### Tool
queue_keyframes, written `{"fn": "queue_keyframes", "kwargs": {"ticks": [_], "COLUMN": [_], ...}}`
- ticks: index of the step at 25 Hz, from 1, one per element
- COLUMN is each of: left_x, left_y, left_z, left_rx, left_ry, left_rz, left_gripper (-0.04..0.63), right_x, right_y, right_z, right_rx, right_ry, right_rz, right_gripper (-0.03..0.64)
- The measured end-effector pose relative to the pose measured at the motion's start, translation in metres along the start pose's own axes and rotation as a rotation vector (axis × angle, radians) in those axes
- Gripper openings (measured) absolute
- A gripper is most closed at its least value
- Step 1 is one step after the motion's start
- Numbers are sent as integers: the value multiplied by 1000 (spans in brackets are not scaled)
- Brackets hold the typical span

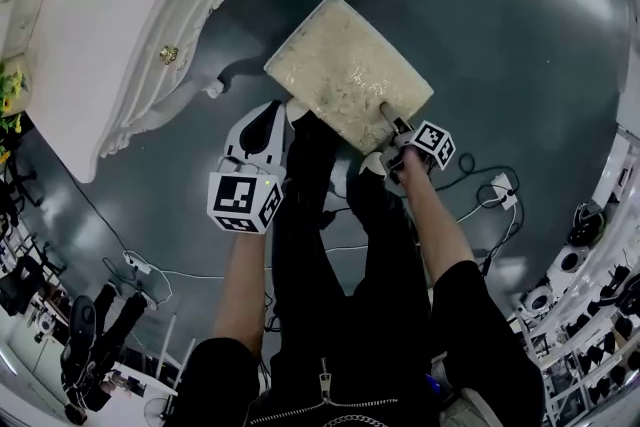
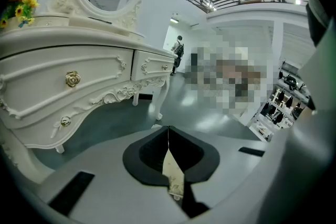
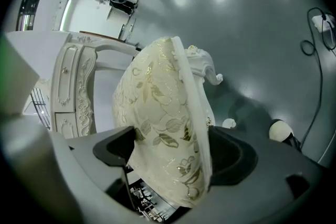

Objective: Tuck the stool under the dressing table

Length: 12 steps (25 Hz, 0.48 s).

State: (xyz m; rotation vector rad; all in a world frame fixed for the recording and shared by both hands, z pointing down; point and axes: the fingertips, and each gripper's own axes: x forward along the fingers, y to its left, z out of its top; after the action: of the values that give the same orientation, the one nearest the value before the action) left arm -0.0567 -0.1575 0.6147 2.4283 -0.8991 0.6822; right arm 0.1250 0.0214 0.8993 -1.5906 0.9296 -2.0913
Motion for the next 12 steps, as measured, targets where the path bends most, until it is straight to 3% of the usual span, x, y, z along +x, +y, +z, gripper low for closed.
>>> {"fn": "queue_keyframes", "kwargs": {"ticks": [12], "left_x": [-5], "left_y": [30], "left_z": [3], "left_rx": [2], "left_ry": [-38], "left_rz": [44], "left_gripper": [21], "right_x": [41], "right_y": [51], "right_z": [8], "right_rx": [-31], "right_ry": [5], "right_rz": [82], "right_gripper": [394]}}
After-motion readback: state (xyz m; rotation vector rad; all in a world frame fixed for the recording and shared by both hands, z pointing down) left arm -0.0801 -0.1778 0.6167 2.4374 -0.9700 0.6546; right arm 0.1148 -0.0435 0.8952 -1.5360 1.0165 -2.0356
